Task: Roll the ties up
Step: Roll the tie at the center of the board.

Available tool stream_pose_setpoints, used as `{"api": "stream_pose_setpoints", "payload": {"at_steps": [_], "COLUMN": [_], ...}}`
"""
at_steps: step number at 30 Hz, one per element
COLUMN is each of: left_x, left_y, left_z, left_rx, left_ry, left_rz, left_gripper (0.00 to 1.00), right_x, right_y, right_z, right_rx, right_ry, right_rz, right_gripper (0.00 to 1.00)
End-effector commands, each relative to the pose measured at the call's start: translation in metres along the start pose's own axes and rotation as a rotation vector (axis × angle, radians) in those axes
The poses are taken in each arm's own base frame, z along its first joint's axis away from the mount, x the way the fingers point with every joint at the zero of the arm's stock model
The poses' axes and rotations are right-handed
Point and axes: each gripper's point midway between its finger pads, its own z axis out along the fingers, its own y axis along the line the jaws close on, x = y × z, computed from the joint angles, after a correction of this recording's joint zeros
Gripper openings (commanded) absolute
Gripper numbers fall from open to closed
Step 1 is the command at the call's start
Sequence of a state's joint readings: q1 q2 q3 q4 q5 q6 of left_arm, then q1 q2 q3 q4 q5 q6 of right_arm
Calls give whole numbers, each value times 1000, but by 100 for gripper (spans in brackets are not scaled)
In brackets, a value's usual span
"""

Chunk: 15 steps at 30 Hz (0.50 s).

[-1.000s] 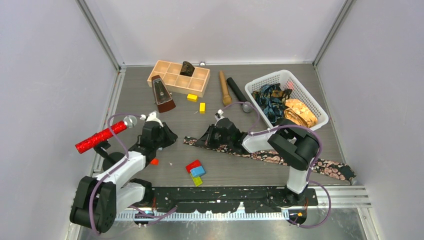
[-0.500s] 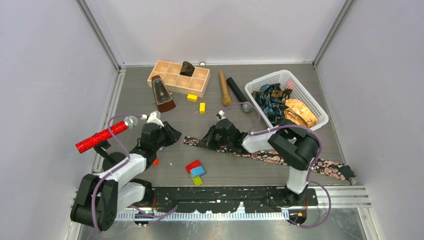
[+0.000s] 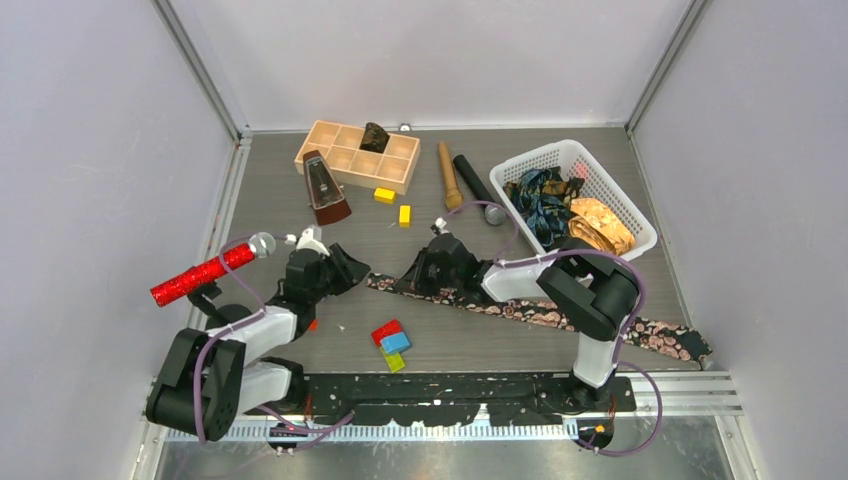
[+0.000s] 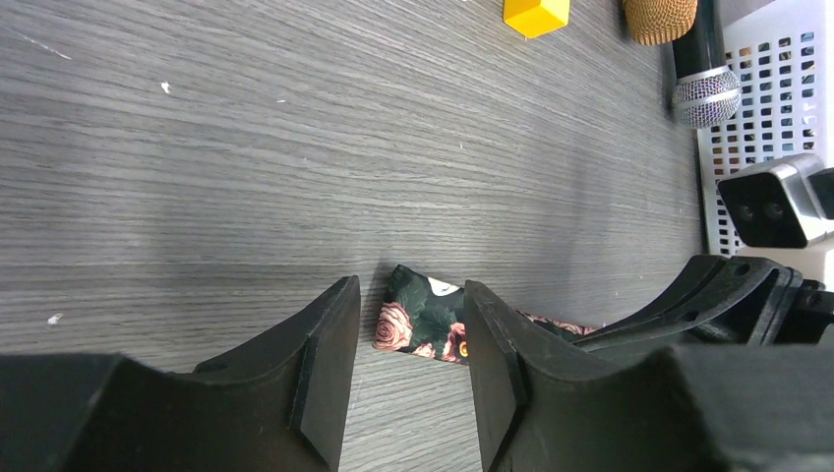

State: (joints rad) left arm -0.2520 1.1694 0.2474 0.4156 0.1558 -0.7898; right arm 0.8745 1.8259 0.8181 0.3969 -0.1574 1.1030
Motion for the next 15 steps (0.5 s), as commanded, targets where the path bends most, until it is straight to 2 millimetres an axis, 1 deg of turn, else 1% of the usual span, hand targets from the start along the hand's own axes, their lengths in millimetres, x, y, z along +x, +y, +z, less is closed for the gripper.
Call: {"api": "stream_pose_setpoints", "payload": {"at_steps": [1, 7, 11, 15], "left_x": [-15, -10, -1, 3], "left_y": [-15, -20, -26, -24], "left_z": [1, 3, 4, 3], "left_rx": [52, 85, 130, 135], "left_ry": [-41, -9, 30, 36], "left_rz": [-14, -1, 7, 3], "left_gripper": [46, 46, 46, 45], "right_x": [-18, -16, -17, -17], "right_y": [36, 31, 32, 26], "right_z": [-7, -1, 6, 9], "right_rx": [-54, -25, -28, -8], "right_ry": [-39, -19, -17, -19], "right_rz": [-46, -57, -48, -39], "right_gripper": [0, 0, 0, 0]}}
